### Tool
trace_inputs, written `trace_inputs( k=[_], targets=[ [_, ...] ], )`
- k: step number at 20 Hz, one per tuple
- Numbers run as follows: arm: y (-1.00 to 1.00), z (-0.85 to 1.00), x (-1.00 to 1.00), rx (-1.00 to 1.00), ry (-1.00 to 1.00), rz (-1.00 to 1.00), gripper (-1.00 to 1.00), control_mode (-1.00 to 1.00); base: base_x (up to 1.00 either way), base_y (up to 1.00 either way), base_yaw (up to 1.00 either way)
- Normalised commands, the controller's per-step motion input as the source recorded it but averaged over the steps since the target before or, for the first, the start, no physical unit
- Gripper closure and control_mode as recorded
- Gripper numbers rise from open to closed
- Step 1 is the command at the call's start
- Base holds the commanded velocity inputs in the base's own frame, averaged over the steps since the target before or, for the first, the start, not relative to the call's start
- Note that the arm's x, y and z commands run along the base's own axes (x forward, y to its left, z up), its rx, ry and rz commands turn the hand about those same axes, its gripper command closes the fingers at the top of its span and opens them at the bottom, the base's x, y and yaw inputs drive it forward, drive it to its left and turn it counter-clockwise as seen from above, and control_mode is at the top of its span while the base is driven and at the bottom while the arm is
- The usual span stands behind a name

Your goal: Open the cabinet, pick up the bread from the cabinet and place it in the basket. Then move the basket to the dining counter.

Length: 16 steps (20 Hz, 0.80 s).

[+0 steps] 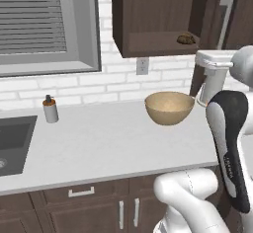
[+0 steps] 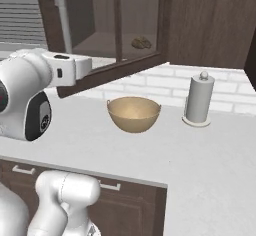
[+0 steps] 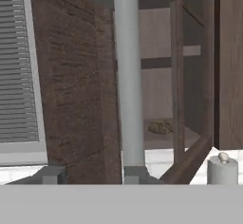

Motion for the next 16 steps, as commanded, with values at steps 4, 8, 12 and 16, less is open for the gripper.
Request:
trace_inputs(
  k=[4,8,12,16],
  targets=[
    [-1.0,0.0,-0.64,0.0,0.0,-0.02,1.0,-1.0,0.0,0.0,0.0],
    [-1.0,0.0,-0.39,0.0,0.0,-0.07,1.0,-1.0,0.0,0.0,0.0],
    [-1.0,0.0,-0.13,0.0,0.04,-0.1,1.0,-1.0,0.0,0.0,0.0],
    [-1.0,0.0,0.0,0.0,0.08,-0.1,1.0,-1.0,0.0,0.0,0.0]
  ],
)
